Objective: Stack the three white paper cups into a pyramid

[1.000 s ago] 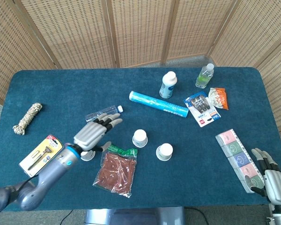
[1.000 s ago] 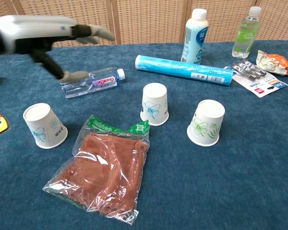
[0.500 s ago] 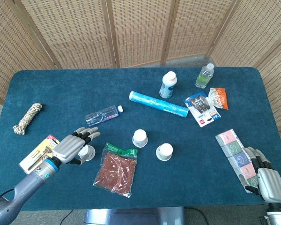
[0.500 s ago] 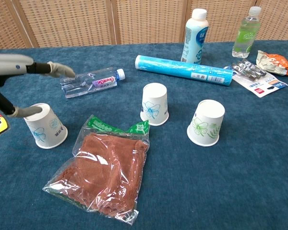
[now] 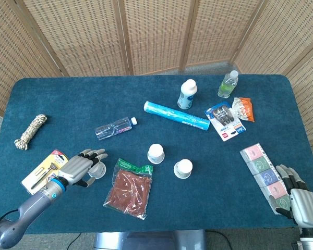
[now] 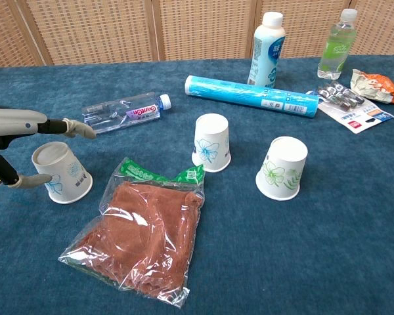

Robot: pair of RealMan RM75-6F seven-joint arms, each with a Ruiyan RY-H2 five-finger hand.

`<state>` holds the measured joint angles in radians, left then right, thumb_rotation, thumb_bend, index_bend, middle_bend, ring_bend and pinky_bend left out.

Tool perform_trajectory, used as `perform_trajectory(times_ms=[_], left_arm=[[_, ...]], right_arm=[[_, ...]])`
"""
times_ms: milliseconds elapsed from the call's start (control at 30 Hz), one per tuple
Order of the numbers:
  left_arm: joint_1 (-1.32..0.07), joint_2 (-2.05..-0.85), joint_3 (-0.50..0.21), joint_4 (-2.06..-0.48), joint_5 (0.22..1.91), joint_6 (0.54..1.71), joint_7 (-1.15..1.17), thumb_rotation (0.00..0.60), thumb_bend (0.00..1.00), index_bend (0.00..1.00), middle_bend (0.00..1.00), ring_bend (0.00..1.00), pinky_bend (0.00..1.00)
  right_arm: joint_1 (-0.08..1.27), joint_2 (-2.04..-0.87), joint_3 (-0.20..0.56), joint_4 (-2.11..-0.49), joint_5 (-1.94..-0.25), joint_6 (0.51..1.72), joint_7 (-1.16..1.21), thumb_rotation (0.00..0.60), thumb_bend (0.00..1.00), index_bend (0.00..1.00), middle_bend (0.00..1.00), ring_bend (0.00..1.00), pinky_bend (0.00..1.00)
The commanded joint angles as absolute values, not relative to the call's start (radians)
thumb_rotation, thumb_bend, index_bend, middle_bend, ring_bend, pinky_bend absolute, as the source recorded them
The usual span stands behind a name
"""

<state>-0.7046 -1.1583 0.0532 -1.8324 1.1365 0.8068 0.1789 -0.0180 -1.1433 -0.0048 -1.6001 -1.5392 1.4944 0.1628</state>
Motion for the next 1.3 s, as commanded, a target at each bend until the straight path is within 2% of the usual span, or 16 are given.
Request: perform_trajectory(times_ms=[33,167,433,667,800,967,1300], left_arm=[[-0.7,-1.165,0.053,-1.824,1.136,0.804,0.172,0.6,0.5,0.0,0.0,0.0,0.0],[-0.691,-1.18,0.052,-1.806,1.146,0.805,0.159,0.6,0.5,0.0,0.0,0.0,0.02],[-0.666,-1.217,0.042,-1.759,1.169,0.829,0.127,0.6,0.5,0.02,0.0,0.0,0.22],[-0.651,-1.249,0.032,-1.722,1.178,0.849,0.126,0.6,0.49,0.16,0.0,0.01,0.39],[-0.645,-1.263,0.023,-1.709,1.174,0.856,0.123,0.6,0.5,0.27,0.06,0.1,0.48],[-0.636,-1.27,0.013,-1.7,1.175,0.869,0.118,0.6,0.5,0.35,0.13,0.17,0.54],[-0.646,-1.264,-0.041,-1.715,1.173,0.896,0.118,0.6,0.5,0.36,0.16,0.2,0.55]], right_arm=[[-0.018,-1.143,-0.005,-1.601,-1.539,1.495,0.162,0.6,0.42,0.0,0.08,0.0,0.19],[-0.019,-1.142,-0.006,-1.603,-1.54,1.495,0.16,0.6,0.42,0.0,0.08,0.0,0.19],[-0.021,-1.142,-0.008,-1.604,-1.538,1.495,0.158,0.6,0.42,0.0,0.08,0.0,0.19],[-0.021,-1.142,-0.008,-1.612,-1.538,1.494,0.149,0.6,0.42,0.0,0.08,0.0,0.19],[-0.02,-1.142,-0.008,-1.615,-1.536,1.491,0.147,0.6,0.42,0.0,0.08,0.0,0.19],[-0.02,-1.143,-0.008,-1.615,-1.534,1.488,0.147,0.6,0.42,0.0,0.08,0.0,0.19],[-0.017,-1.149,-0.008,-1.603,-1.532,1.482,0.156,0.6,0.42,0.0,0.08,0.0,0.19]])
